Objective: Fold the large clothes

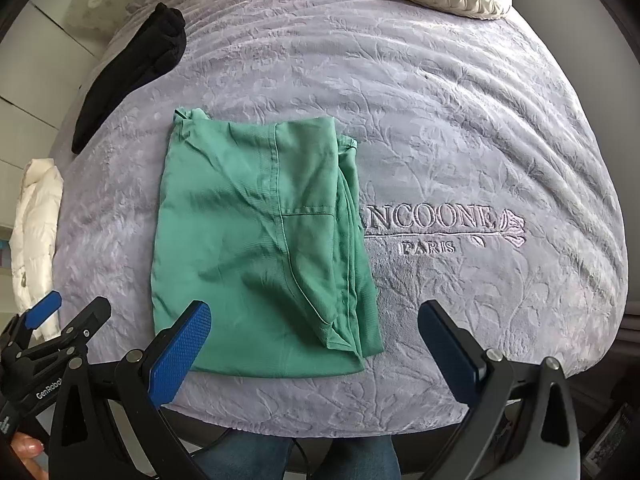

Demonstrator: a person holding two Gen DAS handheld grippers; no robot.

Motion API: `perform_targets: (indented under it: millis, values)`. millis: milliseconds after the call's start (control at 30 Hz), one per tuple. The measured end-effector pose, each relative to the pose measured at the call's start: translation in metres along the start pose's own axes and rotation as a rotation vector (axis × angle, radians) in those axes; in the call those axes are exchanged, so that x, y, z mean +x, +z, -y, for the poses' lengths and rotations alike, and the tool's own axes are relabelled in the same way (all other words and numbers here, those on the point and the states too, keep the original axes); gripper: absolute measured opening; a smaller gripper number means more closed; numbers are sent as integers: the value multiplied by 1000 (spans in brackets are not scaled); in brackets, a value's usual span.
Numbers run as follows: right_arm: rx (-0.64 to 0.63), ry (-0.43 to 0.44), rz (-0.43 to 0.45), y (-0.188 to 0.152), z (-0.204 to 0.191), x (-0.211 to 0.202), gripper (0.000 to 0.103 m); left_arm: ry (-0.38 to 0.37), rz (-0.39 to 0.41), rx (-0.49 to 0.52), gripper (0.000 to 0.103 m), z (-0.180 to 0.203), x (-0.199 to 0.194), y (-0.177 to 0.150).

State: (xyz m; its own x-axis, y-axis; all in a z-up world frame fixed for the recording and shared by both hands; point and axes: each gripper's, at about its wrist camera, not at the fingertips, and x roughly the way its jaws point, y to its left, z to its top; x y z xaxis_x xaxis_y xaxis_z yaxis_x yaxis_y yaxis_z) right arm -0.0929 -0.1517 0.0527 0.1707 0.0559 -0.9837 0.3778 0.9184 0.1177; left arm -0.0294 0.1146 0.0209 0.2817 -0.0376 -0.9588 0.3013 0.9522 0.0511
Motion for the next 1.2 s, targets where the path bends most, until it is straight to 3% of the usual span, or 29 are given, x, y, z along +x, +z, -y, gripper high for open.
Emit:
perform_targets:
  millis: [1200]
  values:
    - [-44,-38,6,5,-6,2,103,10,-4,-13,103,1,2,-1]
